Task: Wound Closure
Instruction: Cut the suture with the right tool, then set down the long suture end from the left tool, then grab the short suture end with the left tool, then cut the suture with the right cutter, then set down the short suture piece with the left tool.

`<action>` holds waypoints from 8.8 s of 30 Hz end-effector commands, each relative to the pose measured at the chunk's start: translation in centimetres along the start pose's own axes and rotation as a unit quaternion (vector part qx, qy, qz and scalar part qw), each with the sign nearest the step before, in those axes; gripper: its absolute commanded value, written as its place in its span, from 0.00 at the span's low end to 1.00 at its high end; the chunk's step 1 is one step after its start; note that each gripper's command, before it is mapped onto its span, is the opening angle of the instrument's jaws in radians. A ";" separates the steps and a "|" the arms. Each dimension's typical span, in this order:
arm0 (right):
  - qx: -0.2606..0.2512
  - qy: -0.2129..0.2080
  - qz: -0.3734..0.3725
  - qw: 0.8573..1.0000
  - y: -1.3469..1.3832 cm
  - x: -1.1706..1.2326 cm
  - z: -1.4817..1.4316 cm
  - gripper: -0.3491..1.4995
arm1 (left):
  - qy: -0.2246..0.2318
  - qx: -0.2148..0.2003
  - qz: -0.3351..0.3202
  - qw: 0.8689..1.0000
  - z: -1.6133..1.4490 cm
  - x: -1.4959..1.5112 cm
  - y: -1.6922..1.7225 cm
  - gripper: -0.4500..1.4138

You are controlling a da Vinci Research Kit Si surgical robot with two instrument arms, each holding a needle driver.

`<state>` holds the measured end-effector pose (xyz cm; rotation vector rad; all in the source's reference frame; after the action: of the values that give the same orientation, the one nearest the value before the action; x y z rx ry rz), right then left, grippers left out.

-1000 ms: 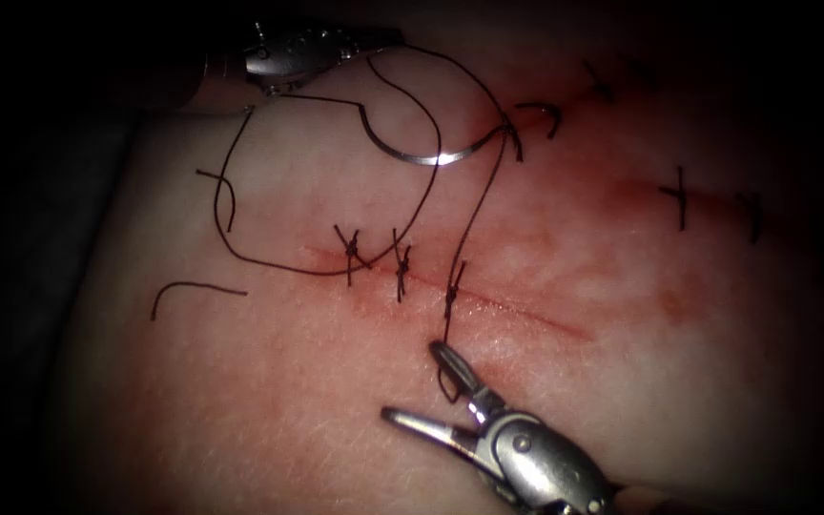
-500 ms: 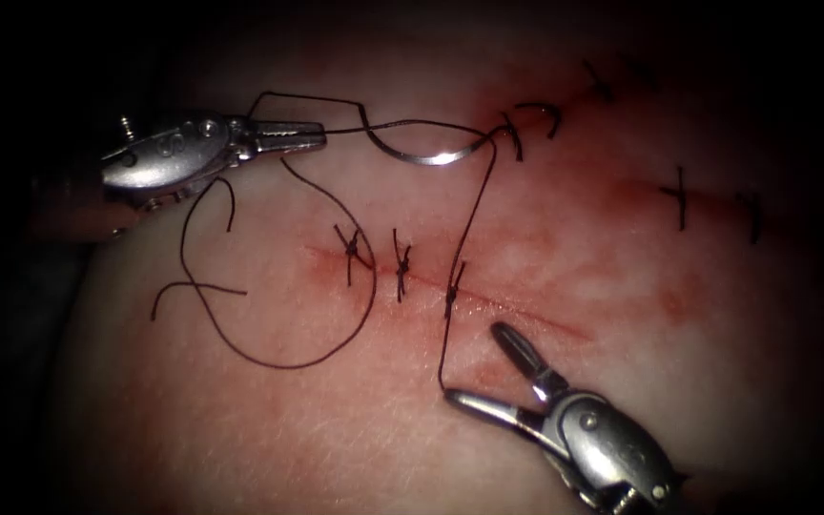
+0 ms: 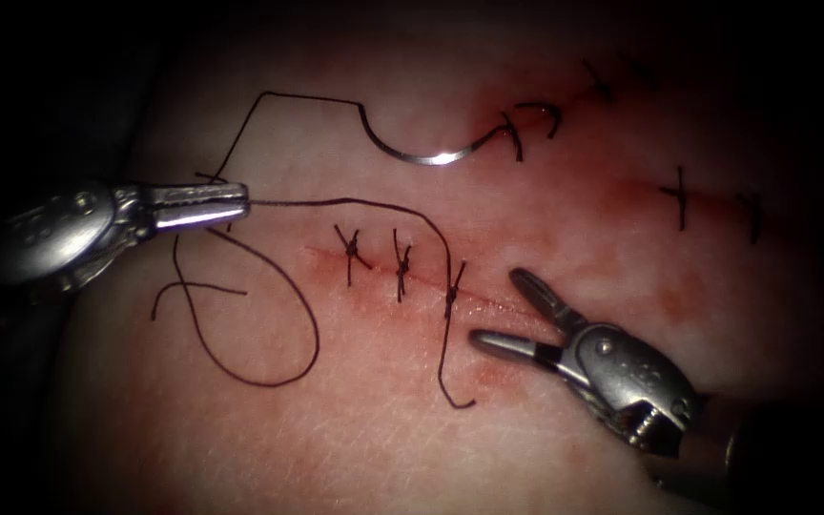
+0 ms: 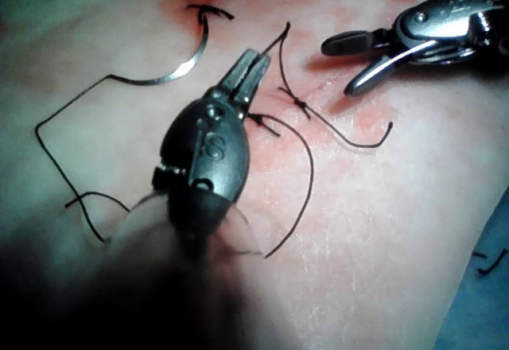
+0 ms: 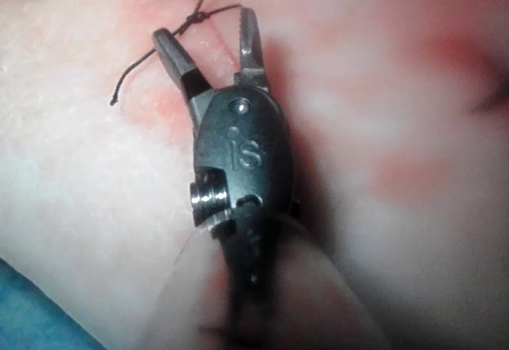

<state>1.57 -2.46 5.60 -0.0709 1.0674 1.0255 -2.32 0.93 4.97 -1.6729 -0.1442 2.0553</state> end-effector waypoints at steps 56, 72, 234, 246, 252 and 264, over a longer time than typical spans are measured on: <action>0.003 -0.030 -0.254 0.967 -0.62 0.02 1.09 0.73 | 0.005 0.000 0.047 0.999 0.00 0.43 0.59 0.00; 0.008 -0.037 -0.237 0.971 -0.55 0.01 1.14 0.00 | 0.004 0.000 0.059 0.998 -0.01 0.45 0.76 0.00; 0.078 0.071 -0.396 0.912 -0.62 -0.22 0.92 0.70 | -0.223 -0.035 0.138 0.965 1.52 -1.19 1.16 0.00; 0.090 0.062 -0.405 0.908 -0.61 -0.19 0.91 0.61 | -0.220 -0.040 0.146 0.964 1.34 -1.29 1.28 0.00; 0.088 0.079 -0.380 0.917 -0.42 -0.11 0.46 0.87 | -0.202 -0.027 0.158 0.966 0.68 -1.37 1.29 0.00; 0.060 0.082 -0.375 0.922 -0.08 -0.12 0.14 0.78 | -0.202 0.041 0.124 0.971 -0.51 -1.90 1.29 0.00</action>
<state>1.64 -2.47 5.65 -0.4412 1.1162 0.2603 -1.90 -1.08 6.03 -1.2543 0.0226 2.5344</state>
